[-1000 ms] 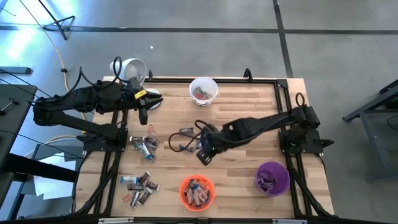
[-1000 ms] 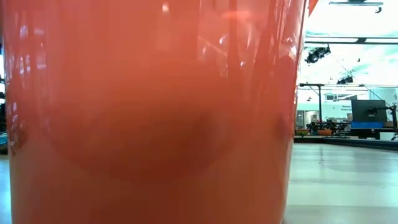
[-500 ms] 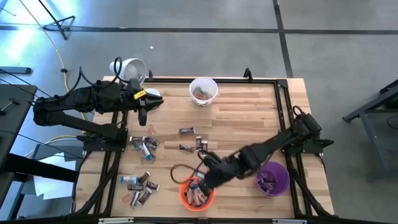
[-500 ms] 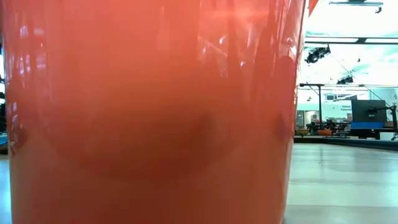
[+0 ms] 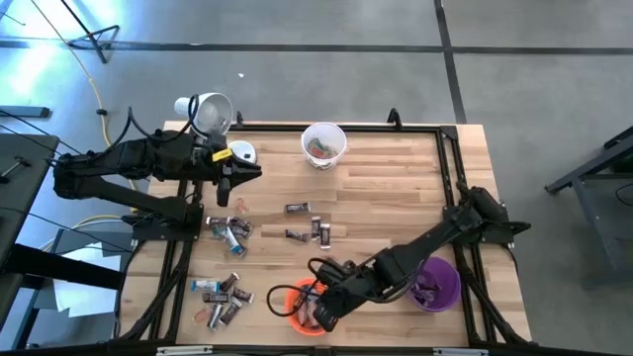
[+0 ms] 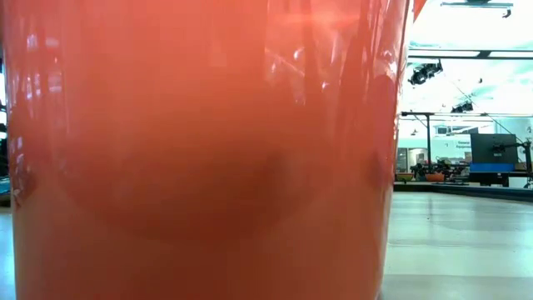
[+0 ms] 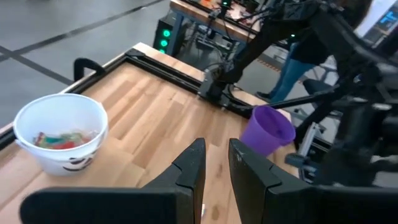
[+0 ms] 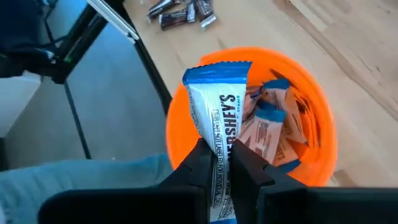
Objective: Organize candy in baskets
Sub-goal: Put the white chocolate bar into the orange bucket, then put the dark brown chocolate bar into the dark purple bucket
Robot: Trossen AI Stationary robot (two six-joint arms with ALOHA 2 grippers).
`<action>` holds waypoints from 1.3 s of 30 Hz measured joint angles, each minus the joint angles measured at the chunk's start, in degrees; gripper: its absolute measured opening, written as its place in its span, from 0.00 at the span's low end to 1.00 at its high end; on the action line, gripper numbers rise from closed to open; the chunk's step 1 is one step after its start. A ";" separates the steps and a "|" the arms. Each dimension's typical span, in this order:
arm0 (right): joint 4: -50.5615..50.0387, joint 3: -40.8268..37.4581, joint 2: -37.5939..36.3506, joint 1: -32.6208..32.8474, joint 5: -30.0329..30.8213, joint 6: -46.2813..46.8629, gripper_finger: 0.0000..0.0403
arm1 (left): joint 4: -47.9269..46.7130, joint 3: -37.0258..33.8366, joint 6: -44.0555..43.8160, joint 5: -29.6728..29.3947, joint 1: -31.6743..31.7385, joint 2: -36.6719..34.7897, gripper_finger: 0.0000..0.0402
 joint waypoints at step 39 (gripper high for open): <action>-18.01 8.79 4.72 -12.76 -17.11 -13.91 0.37 | 3.47 0.02 7.82 1.86 -2.74 4.79 0.14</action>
